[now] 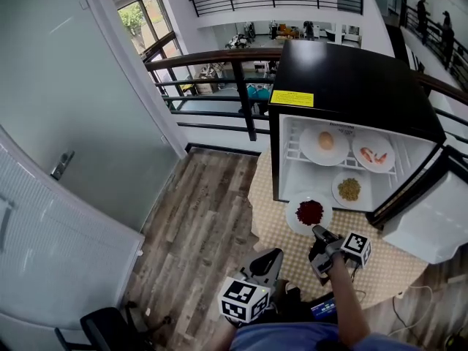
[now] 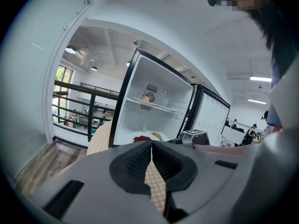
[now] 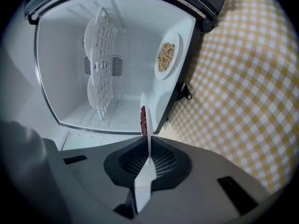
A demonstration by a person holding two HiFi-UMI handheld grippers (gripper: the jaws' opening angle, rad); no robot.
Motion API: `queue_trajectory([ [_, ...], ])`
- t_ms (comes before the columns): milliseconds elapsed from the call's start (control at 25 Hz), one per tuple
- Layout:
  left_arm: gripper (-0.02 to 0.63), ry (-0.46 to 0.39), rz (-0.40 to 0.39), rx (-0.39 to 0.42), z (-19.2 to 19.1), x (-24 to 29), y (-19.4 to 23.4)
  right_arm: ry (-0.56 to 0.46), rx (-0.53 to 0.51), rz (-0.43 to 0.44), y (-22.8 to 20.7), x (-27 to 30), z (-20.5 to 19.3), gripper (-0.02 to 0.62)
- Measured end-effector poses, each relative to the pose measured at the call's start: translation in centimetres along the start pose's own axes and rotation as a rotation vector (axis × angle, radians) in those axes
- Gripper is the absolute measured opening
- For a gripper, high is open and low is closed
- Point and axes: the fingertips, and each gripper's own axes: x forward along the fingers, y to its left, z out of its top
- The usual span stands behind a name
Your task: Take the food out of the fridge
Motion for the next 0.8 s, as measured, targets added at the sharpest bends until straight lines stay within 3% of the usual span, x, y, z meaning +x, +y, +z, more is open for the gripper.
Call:
queue_trajectory([
  [440, 0.018, -0.020, -0.005, -0.003, -1.2, -4.0, -0.5, 0.018, -0.066, 0.102, 5.0, -6.5, -5.3, 0.023],
  [800, 0.018, -0.021, -0.017, 0.000, -3.4, -7.9, -1.1, 0.009, -0.087, 0.139, 5.6, -11.0, -9.9, 0.023],
])
